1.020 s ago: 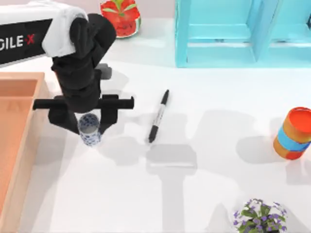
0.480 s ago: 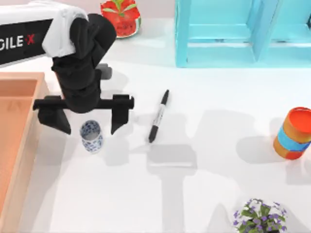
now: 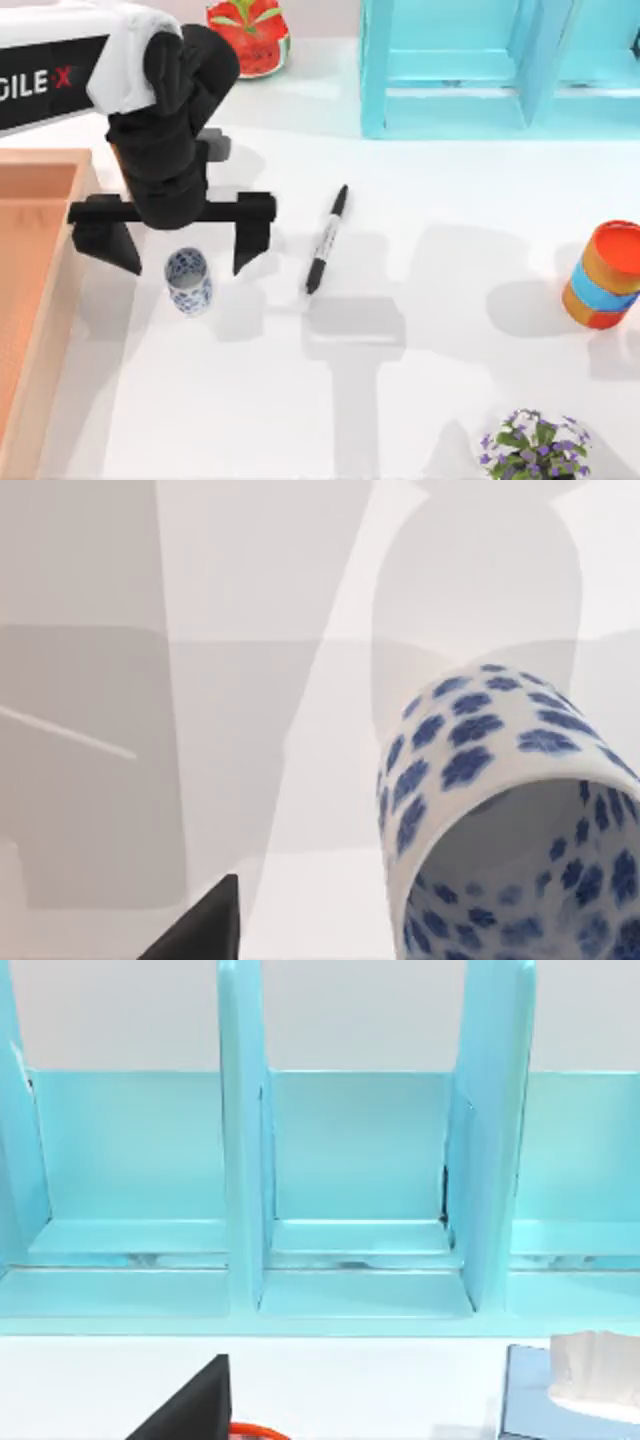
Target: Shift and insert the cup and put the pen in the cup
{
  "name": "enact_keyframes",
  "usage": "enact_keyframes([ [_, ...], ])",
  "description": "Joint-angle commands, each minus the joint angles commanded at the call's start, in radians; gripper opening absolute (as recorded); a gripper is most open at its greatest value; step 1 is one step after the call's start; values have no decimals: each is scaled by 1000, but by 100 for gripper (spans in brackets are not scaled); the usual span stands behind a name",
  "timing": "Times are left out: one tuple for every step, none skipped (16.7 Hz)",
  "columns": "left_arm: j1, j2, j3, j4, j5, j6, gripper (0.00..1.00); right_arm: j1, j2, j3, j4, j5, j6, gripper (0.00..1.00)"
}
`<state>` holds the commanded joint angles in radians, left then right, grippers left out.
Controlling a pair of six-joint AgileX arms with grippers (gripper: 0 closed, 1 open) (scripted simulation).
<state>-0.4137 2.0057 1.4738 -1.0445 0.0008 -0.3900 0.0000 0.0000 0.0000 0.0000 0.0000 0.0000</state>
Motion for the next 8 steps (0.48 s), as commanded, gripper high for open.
enact_keyframes([
  [0,3,24,-23,0,-2,100,0,0,0,0,0,0,100],
  [-1,6,58,-57,-1,-4,100,0,0,0,0,0,0,100],
  [-2,8,102,-101,-1,-4,100,0,0,0,0,0,0,100],
  [-4,10,157,-155,0,-4,100,0,0,0,0,0,0,100],
  [-6,12,222,-219,0,-5,100,0,0,0,0,0,0,100],
  [-7,13,289,-290,1,-5,100,0,0,0,0,0,0,100],
  [-7,12,355,-359,2,-5,100,0,0,0,0,0,0,100],
  [-8,10,417,-422,2,-5,100,0,0,0,0,0,0,100],
])
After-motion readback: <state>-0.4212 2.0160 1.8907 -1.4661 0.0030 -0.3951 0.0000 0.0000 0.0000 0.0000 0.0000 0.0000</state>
